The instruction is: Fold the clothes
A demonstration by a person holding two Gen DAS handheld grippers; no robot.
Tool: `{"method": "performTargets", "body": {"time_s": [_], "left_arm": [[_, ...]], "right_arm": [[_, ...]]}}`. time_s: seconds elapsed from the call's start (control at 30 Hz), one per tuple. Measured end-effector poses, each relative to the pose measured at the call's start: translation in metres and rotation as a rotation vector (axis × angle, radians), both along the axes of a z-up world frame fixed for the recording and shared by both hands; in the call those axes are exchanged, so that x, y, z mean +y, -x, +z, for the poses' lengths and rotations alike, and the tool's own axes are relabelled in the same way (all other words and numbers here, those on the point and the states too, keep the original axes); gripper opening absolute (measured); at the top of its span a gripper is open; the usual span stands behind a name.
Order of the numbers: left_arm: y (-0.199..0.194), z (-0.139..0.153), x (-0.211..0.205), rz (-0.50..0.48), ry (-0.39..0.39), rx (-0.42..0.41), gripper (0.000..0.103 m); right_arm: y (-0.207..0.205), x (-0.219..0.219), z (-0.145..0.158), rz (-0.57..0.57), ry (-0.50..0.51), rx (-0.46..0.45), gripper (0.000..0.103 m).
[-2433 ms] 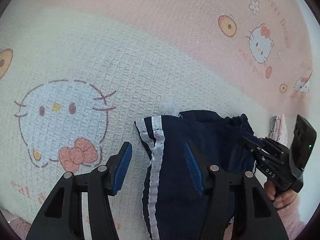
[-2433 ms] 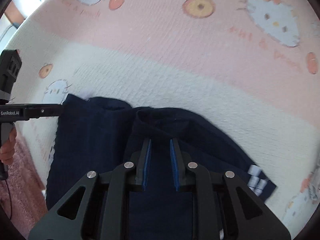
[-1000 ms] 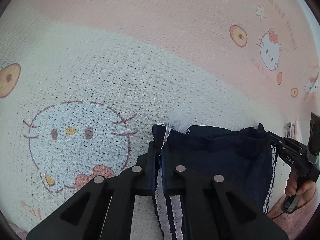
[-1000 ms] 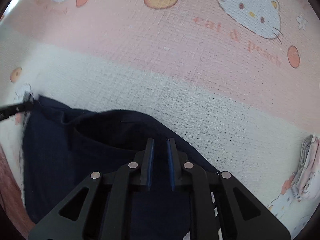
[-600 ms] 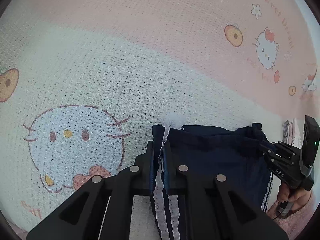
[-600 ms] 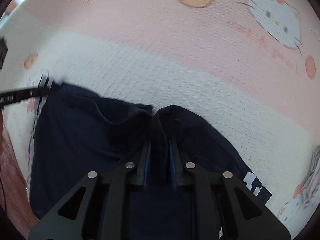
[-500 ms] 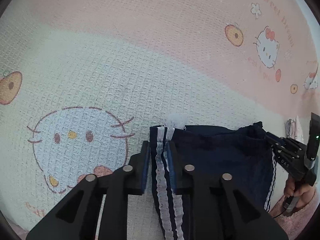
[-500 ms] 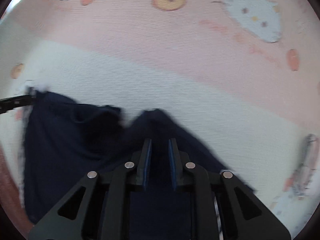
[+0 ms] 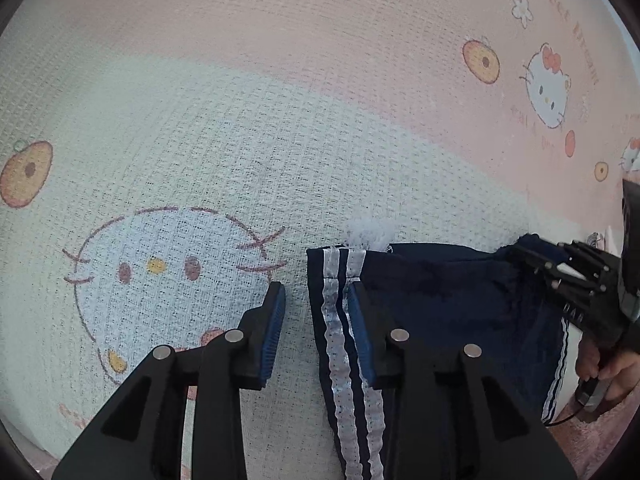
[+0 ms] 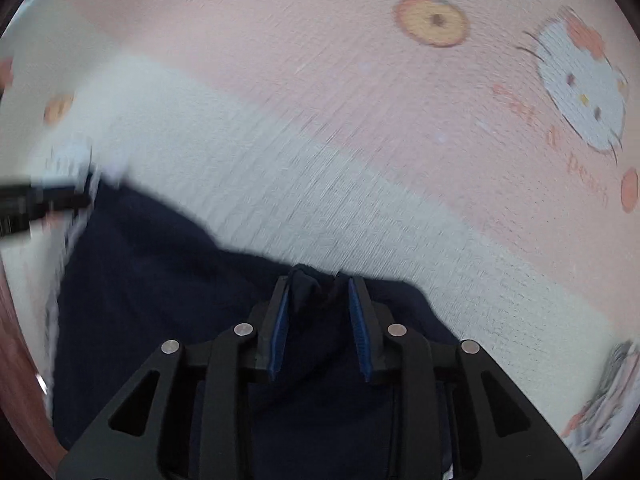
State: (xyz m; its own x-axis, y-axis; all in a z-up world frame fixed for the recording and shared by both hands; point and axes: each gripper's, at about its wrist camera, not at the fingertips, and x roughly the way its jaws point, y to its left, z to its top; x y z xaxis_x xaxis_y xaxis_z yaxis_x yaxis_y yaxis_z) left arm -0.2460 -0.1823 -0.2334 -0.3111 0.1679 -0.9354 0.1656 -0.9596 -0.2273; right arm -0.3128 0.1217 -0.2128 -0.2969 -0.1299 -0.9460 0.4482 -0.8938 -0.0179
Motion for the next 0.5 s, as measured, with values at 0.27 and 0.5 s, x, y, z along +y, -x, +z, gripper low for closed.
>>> {"method": "performTargets", "body": {"time_s": [0.27,0.5], "left_arm": [[0.006,0.004,-0.01,0.006,-0.02,-0.001,0.034],[-0.001,0.002,-0.01,0.009,-0.037,0.001,0.034]], "right_arm": [[0.009,0.025,0.026,-0.009,-0.157,0.047,0.027],[-0.002,0.016,0.042,-0.008,0.064,-0.037,0.03]]}}
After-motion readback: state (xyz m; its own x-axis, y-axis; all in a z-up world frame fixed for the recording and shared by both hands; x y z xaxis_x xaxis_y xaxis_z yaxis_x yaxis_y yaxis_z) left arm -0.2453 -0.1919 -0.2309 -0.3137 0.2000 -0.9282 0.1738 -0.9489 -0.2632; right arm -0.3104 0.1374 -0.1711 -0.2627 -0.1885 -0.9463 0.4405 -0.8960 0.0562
